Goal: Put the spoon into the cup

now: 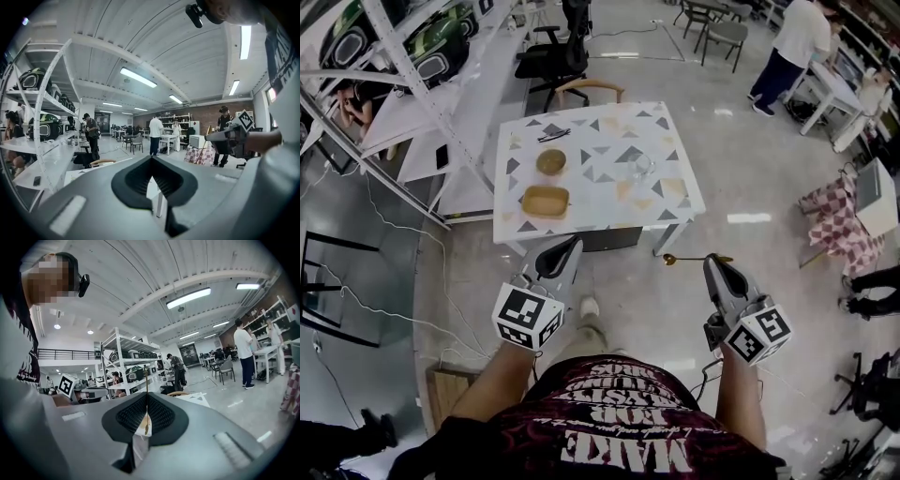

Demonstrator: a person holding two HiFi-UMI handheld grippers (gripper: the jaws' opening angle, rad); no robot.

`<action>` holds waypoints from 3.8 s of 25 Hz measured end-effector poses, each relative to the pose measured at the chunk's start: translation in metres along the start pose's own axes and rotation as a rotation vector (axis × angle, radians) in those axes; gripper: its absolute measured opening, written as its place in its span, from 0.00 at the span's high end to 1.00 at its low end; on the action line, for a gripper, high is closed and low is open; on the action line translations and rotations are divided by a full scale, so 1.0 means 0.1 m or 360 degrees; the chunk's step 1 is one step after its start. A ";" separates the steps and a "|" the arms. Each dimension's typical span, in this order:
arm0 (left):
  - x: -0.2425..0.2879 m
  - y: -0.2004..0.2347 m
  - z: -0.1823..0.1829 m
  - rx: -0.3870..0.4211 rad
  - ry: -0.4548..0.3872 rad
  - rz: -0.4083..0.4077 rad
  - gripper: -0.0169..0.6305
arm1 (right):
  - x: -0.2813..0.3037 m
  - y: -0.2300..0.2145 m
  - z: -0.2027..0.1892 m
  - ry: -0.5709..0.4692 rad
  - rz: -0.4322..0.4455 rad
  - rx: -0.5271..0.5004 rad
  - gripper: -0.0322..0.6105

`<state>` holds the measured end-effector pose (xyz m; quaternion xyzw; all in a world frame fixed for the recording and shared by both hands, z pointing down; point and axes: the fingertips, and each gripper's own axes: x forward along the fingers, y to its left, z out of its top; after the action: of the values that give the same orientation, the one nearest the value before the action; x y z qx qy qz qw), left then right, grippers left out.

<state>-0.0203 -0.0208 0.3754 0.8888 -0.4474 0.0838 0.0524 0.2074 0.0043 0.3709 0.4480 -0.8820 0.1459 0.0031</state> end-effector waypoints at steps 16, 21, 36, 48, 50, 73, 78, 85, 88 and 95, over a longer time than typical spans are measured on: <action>0.64 0.44 -0.01 -0.0029 0.0062 -0.0058 0.97 | 0.67 -0.39 0.11 0.0031 -0.0022 0.0038 0.90; 0.85 0.58 0.01 -0.0030 0.0071 -0.0099 0.97 | 0.84 -0.50 0.12 0.0037 -0.0052 0.0058 0.90; 1.44 1.27 0.15 -0.0025 0.0051 -0.0189 0.97 | 1.61 -0.73 0.36 0.0027 -0.0132 0.0047 0.90; 1.64 1.86 0.20 -0.0050 0.0015 -0.0224 0.97 | 2.25 -0.65 0.60 0.0008 -0.0138 -0.0022 0.90; 1.65 1.90 0.19 -0.0052 0.0013 -0.0235 0.97 | 2.28 -0.63 0.60 0.0010 -0.0146 -0.0032 0.90; 2.05 1.98 0.12 -0.0052 0.0079 -0.0156 0.97 | 2.70 -1.14 0.58 0.0072 -0.0048 -0.0023 0.90; 2.27 2.14 0.07 -0.0081 0.0120 -0.0087 0.97 | 2.90 -1.42 0.48 0.0134 -0.0021 0.0027 0.90; 2.61 2.29 0.00 -0.0114 0.0159 -0.0047 0.97 | 3.16 -1.74 0.40 0.0197 0.0001 0.0065 0.90; 2.74 2.34 -0.02 -0.0124 0.0171 -0.0035 0.97 | 3.26 -1.86 0.35 0.0223 0.0009 0.0080 0.90; 2.97 2.40 -0.18 -0.0154 0.0232 -0.0032 0.97 | 3.45 -2.11 0.15 0.0297 0.0004 0.0121 0.90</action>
<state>-0.0414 -0.3938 0.4555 0.8813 -0.4370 0.1259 0.1286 0.1702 -0.3892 0.4576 0.4313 -0.8723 0.2203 0.0679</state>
